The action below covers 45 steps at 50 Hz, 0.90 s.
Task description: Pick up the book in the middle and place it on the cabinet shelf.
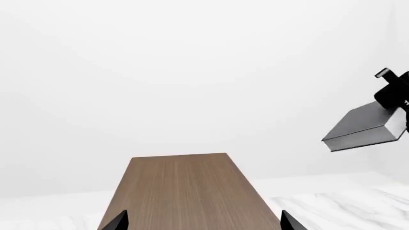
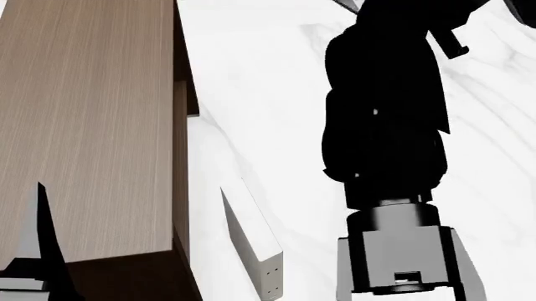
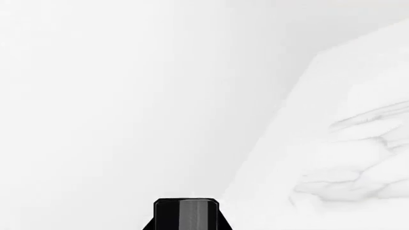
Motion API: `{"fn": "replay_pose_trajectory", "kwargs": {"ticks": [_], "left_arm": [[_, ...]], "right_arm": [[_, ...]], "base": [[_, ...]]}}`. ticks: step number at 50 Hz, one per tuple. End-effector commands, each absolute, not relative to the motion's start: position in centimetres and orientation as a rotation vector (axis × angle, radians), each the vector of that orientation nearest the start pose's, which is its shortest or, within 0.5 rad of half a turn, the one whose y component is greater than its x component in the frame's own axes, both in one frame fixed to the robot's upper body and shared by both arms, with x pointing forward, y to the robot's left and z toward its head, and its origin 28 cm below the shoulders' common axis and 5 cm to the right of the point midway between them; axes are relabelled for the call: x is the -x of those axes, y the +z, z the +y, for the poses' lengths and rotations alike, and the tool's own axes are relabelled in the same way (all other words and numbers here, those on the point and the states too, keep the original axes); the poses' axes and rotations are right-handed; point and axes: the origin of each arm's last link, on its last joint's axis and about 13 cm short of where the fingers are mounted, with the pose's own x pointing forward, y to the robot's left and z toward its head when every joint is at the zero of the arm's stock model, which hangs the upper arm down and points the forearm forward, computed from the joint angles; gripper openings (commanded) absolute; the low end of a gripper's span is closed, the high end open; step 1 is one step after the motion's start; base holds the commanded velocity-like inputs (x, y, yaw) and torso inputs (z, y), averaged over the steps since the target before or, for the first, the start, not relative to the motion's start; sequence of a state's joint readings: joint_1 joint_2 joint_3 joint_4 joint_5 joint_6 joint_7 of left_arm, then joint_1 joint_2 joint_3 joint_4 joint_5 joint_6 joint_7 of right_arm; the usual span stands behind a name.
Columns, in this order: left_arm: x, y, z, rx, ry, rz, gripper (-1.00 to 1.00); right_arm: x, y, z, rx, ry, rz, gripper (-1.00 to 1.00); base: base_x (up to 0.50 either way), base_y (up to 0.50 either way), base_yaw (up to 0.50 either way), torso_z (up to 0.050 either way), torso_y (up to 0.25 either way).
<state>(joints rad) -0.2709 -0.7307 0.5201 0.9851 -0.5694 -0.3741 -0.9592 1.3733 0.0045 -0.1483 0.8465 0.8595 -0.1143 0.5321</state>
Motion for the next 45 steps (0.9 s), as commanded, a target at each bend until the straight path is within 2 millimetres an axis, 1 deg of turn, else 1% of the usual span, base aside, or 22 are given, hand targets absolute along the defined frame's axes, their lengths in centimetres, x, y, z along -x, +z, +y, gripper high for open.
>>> {"fn": "replay_pose_trajectory", "kwargs": {"ticks": [1, 4, 6, 8, 10, 11, 12, 14, 16, 17, 18, 20, 21, 22, 23, 26, 29, 30, 31, 33, 38, 45], "left_arm": [[-15.3, 18.1, 19.6, -0.001, 0.002, -0.414, 1.0], [-15.3, 18.1, 19.6, -0.001, 0.001, -0.413, 1.0], [-15.3, 18.0, 19.6, -0.001, 0.0, -0.413, 1.0], [-15.3, 18.0, 19.6, -0.001, 0.0, -0.413, 1.0], [-15.3, 18.1, 19.6, -0.001, 0.0, -0.413, 1.0], [-15.3, 18.1, 19.6, -0.001, 0.0, -0.413, 1.0], [-15.3, 18.1, 19.6, -0.001, -0.001, -0.414, 1.0], [-15.3, 18.1, 19.5, -0.001, -0.001, -0.412, 1.0], [-15.2, 18.2, 19.5, -0.002, -0.002, -0.415, 1.0], [-15.2, 18.2, 19.5, -0.002, -0.001, -0.414, 1.0], [-15.3, 18.2, 19.6, -0.002, 0.0, -0.413, 1.0], [-15.3, 18.1, 19.5, -0.002, 0.0, -0.41, 1.0], [-15.2, 18.2, 19.5, -0.003, -0.003, -0.411, 1.0], [-15.2, 18.2, 19.5, -0.003, -0.003, -0.411, 1.0], [-15.3, 18.2, 19.5, -0.002, -0.003, -0.411, 1.0], [-15.3, 18.2, 19.5, -0.002, -0.002, -0.411, 1.0], [-15.2, 18.3, 19.5, -0.001, -0.003, -0.414, 1.0], [-15.2, 18.4, 19.6, 0.0, -0.001, -0.414, 1.0], [-15.1, 18.5, 19.6, 0.001, -0.001, -0.416, 1.0], [-15.1, 18.5, 19.6, 0.002, 0.002, -0.417, 1.0], [-15.1, 18.5, 19.7, 0.003, 0.002, -0.419, 1.0], [-15.2, 18.3, 19.5, 0.006, -0.004, -0.412, 1.0]], "right_arm": [[-39.9, 34.8, -4.7, -1.005, 0.102, -0.537, -1.0], [-39.5, 35.5, -4.2, -1.049, 0.19, -0.502, -1.0], [-39.3, 35.8, -4.1, -1.052, 0.203, -0.495, -1.0], [-38.8, 36.4, -3.8, -1.111, 0.275, -0.436, -1.0], [-38.7, 36.6, -3.7, -1.115, 0.288, -0.419, -1.0], [-38.8, 36.6, -3.5, -1.101, 0.3, -0.316, -1.0], [-38.9, 36.5, -3.4, -1.125, 0.293, -0.326, -1.0], [-39.0, 36.3, -3.2, -1.155, 0.309, -0.26, -1.0], [-38.6, 36.9, -3.0, -1.202, 0.36, -0.235, -1.0], [-38.4, 37.1, -2.8, -1.222, 0.356, -0.21, -1.0], [-38.0, 37.4, -2.3, -1.2, 0.41, -0.187, -1.0], [-37.4, 38.1, -1.8, -1.193, 0.443, -0.172, -1.0], [-36.9, 38.5, -1.2, -1.188, 0.454, -0.111, -1.0], [-36.9, 38.5, -1.2, -1.188, 0.454, -0.111, -1.0], [-35.8, 39.2, -0.1, -1.158, 0.471, -0.037, -1.0], [-34.6, 40.0, 1.1, -1.124, 0.53, 0.031, -1.0], [-34.0, 40.5, 1.9, -1.107, 0.544, 0.041, -1.0], [-33.8, 40.3, 2.2, -1.093, 0.534, 0.043, -1.0], [-33.7, 40.0, 2.6, -1.096, 0.548, 0.087, -1.0], [-33.6, 39.8, 2.9, -1.077, 0.551, 0.081, -1.0], [-33.9, 38.9, 3.5, -1.071, 0.541, 0.124, -1.0], [-33.8, 38.3, 4.3, -1.072, 0.527, 0.168, -1.0]], "base": [[0.0, 0.0, 0.0, 0.0, 0.0], [0.0, 0.0, 0.0, 0.0, 0.003], [0.0, 0.0, 0.0, 0.0, 0.0], [0.0, 0.0, 0.0, 0.0, 0.0], [0.0, 0.0, 0.0, 0.0, 0.005], [0.0, 0.0, 0.0, 0.0, 0.0], [0.0, 0.0, 0.0, 0.0, 0.0], [0.0, 0.0, 0.0, 0.0, 0.0], [0.0, 0.0, 0.0, 0.0, 0.0], [0.0, 0.0, 0.0, 0.0, 0.01], [0.0, 0.0, 0.0, 0.0, 0.0], [0.0, 0.0, 0.0, 0.0, 0.0], [0.0, 0.0, 0.0, 0.0, 0.0], [0.0, 0.0, 0.0, 0.0, 0.01], [0.0, 0.0, 0.0, 0.0, 0.0], [0.0, 0.0, 0.0, 0.0, 0.0], [0.0, 0.0, 0.0, 0.0, 0.004], [0.0, 0.0, 0.0, 0.0, 0.0], [0.0, 0.0, 0.0, 0.0, 0.0], [0.0, 0.0, 0.0, 0.0, 0.0], [0.0, 0.0, 0.0, 0.0, 0.002], [0.0, 0.0, 0.0, 0.0, 0.0]]}}
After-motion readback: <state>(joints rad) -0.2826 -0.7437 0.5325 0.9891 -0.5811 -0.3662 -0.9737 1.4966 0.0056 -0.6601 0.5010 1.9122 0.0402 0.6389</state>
